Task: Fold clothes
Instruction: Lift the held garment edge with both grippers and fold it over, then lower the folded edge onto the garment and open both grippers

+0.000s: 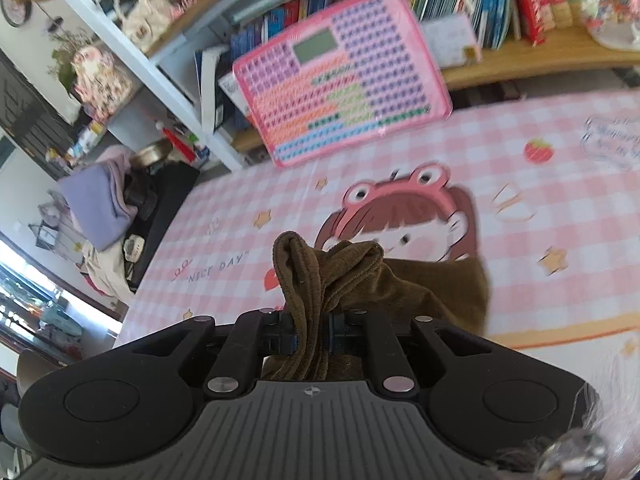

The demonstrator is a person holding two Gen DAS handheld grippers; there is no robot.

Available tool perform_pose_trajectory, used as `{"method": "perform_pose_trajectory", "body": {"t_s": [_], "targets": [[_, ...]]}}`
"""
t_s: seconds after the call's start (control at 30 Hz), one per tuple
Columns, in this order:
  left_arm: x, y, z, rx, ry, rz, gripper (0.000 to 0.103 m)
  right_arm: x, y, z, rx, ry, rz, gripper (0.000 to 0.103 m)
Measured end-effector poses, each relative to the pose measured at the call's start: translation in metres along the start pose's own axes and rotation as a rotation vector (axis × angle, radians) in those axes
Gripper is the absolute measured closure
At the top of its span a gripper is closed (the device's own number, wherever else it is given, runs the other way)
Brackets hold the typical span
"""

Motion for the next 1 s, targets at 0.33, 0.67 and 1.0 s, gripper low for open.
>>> {"method": "perform_pose_trajectory", "body": {"t_s": [0.33,0.67,1.0], "targets": [[0.082,-0.019,-0.018,0.070,-0.021,-0.070,0.057,0.026,-0.012,0.021,-0.065,0.023,0.131,0.060],[0.114,0.003,0.038,0.106,-0.206,-0.208,0.047,-0.027,-0.065,-0.040,-0.185,-0.277,0.089,0.052],[0.099,0.009,0.040,0.040,-0.162,0.039,0.095,-0.040,-0.120,-0.026,-0.127,-0.330,0.141,0.046]]}}
Point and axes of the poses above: each gripper's, at about its wrist camera, not at the fingertips, and z roughly the way its jaws point, x to its left, y to its top, the point moved 5 cm from there along z, roughly the way its jaws point, and after that the axes turned 10 degrees about z, right-handed, at the moved point
